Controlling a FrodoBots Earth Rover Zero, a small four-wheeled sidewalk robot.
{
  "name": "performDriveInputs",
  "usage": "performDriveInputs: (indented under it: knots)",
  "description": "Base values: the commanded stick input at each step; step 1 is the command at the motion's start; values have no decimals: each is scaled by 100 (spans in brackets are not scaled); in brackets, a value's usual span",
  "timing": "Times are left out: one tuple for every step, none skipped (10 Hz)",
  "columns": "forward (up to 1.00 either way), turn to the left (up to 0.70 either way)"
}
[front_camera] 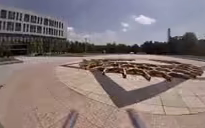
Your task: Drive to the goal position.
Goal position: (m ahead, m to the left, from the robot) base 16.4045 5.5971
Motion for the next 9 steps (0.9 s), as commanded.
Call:
performDriveInputs:
  knots:
    - [70, 0]
    - [70, 0]
    - [70, 0]
    - [70, 0]
    - [70, 0]
    - [70, 0]
    - [70, 0]
    - [70, 0]
    - [70, 0]
